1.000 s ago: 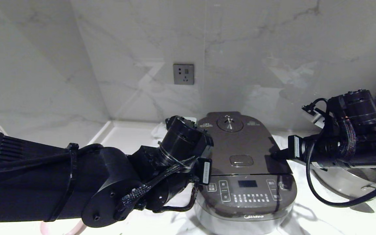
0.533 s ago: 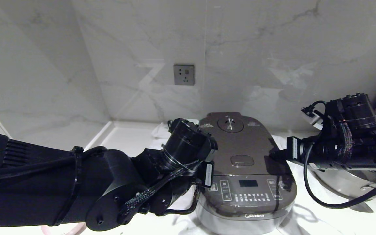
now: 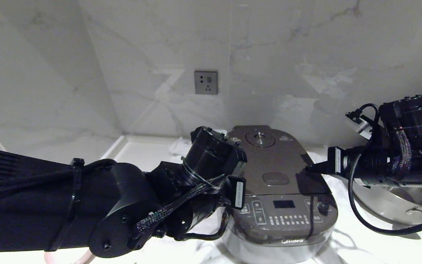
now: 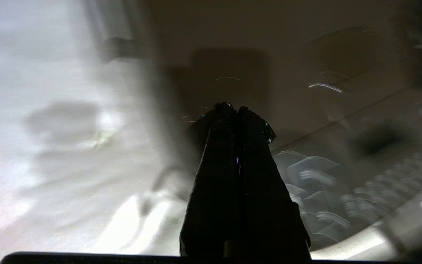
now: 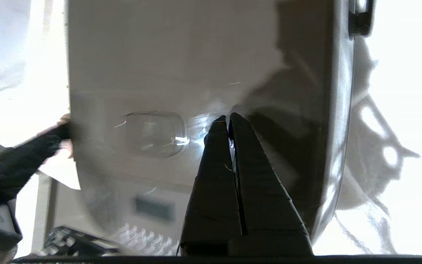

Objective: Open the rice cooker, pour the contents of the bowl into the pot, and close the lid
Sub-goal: Close the rice cooker

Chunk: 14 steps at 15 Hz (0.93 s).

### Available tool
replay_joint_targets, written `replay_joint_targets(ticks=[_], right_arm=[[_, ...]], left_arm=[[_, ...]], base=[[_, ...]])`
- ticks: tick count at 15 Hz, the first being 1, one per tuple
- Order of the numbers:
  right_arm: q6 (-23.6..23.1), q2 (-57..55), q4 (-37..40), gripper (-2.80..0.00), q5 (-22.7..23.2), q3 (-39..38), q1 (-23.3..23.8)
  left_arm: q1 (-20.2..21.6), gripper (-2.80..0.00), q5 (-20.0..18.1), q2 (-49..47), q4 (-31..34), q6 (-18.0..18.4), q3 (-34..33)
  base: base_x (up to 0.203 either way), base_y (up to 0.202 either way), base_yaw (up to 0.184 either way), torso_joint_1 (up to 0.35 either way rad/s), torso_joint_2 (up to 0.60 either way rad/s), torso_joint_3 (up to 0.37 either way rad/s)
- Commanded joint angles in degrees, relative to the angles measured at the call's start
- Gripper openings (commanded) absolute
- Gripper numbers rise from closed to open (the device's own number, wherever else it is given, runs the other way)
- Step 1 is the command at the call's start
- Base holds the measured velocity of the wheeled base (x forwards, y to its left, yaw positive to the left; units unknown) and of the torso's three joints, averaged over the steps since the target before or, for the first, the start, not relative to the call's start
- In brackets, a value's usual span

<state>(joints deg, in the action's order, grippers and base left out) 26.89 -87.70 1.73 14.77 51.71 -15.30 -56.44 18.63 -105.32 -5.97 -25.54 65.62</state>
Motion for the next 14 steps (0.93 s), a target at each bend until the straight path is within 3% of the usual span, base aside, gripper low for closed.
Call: replay_joint_targets(ticks=[1, 8, 11, 14], right_arm=[[0.01, 3.64, 0.33, -2.80, 0.00, 1.41, -0.60], [0.55, 6.01, 3.24, -2.80, 0.08, 1.64, -2.85], [2.54, 7.71, 3.81, -2.80, 0.06, 0.99, -4.39], [2.40, 9.28, 3.72, -2.80, -0.33, 0.58, -4.39]], left_arm=[[0.27, -2.80, 1.24, 2.98, -0.70, -0.12, 1.81], [1.15, -2.80, 0.81, 6.29, -0.30, -0.29, 0.47], [1.49, -2.80, 0.84, 10.82, -0.27, -0.13, -4.66], [3.35, -2.80, 0.97, 21.54, -0.32, 0.11, -13.26]], base=[[0.000, 0.000, 0.000, 0.000, 0.00, 0.000], [0.000, 0.000, 0.000, 0.000, 0.00, 0.000], [0.000, 0.000, 0.000, 0.000, 0.00, 0.000], [0.000, 0.000, 0.000, 0.000, 0.00, 0.000]])
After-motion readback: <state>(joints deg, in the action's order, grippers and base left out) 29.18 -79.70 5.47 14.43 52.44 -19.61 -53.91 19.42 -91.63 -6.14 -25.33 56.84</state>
